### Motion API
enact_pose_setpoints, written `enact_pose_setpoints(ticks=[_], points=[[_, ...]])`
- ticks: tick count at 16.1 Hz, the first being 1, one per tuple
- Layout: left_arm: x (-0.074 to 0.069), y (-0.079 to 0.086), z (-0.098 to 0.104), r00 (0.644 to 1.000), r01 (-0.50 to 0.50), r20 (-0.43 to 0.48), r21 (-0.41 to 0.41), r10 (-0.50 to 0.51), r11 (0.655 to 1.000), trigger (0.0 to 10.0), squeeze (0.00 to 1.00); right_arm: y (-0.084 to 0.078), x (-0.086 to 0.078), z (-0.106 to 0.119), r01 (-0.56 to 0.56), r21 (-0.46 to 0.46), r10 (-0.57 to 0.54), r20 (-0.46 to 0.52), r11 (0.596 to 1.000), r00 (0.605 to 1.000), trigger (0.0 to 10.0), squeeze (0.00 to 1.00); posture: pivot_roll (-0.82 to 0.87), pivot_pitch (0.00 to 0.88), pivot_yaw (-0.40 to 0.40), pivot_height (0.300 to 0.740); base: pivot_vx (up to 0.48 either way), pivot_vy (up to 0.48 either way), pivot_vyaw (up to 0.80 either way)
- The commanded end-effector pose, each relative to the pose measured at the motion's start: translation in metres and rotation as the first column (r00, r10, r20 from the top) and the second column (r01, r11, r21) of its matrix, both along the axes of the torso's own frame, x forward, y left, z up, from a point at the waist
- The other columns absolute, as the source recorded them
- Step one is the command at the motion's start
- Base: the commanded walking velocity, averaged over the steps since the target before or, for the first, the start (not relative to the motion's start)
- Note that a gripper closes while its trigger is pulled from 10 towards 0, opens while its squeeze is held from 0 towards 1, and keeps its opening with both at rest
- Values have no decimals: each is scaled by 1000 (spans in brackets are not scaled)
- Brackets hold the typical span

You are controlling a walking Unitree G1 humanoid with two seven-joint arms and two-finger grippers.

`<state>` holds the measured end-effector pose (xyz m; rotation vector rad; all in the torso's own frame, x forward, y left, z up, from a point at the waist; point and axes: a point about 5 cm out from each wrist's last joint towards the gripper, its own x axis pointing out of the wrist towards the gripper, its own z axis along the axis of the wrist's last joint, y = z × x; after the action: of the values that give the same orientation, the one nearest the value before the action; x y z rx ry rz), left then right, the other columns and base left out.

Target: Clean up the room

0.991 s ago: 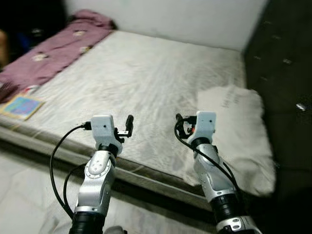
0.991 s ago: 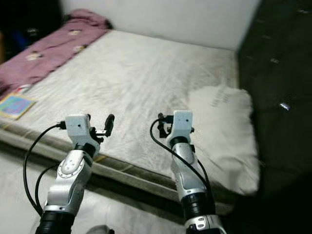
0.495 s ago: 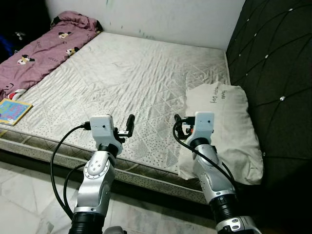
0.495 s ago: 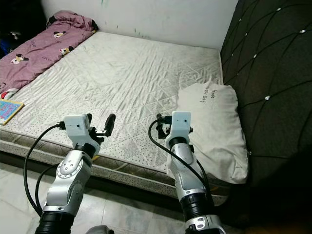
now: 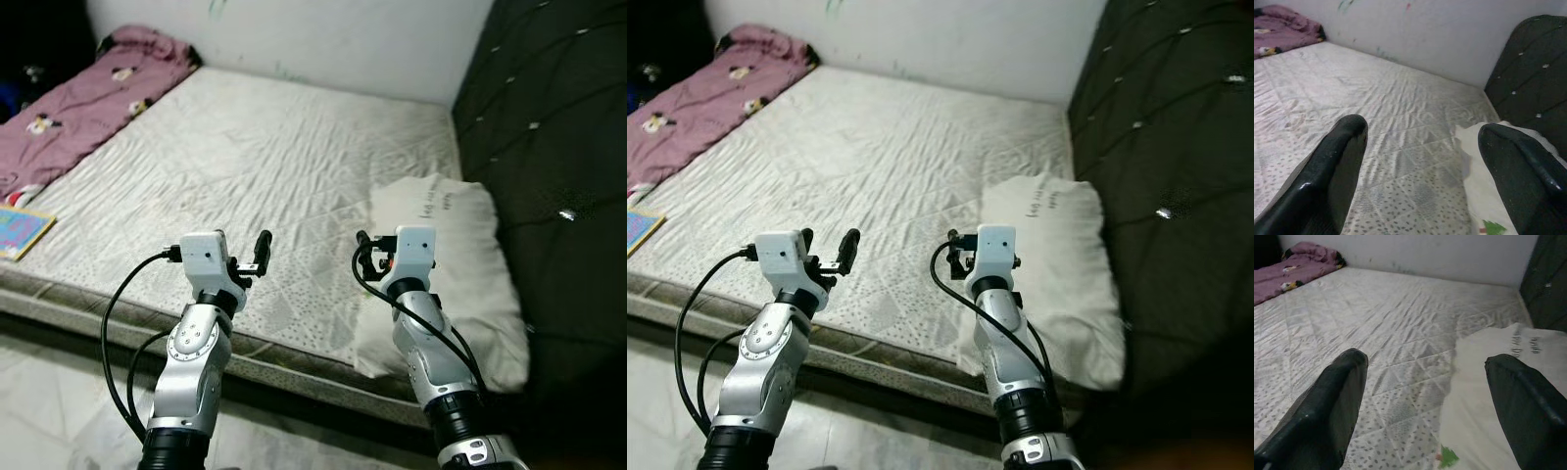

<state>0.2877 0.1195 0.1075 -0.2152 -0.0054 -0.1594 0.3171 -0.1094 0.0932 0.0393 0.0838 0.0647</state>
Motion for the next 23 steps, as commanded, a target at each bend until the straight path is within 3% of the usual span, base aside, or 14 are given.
enact_pose_setpoints(ticks=[1, 12, 17, 23], points=[[-2, -1, 2, 1000, 4, 7, -1, -4, 1000, 10000, 0, 0, 0, -2, -1, -3, 1, -7, 1000, 1000, 10000, 0, 79, 0, -29, 740, 289, 0, 0], [-3, -1, 0, 1000, 6, 3, -1, -6, 1000, 10000, 0, -1, 0, -4, 1, -18, -1, -14, 1000, 1000, 10000, 0, 83, 0, -34, 740, 312, 0, 0], [-3, 0, -3, 999, -43, -27, 2, 43, 999, 10000, 0, -3, 0, -6, 4, -21, -5, -23, 1000, 1000, 10000, 0, 84, 0, -35, 740, 0, 0, 0], [-1, 0, -4, 998, -58, -33, -8, 57, 998, 10000, 0, -4, 0, -7, 8, -27, -8, -32, 1000, 999, 10000, 0, 80, 0, -38, 740, 0, 320, -800]])
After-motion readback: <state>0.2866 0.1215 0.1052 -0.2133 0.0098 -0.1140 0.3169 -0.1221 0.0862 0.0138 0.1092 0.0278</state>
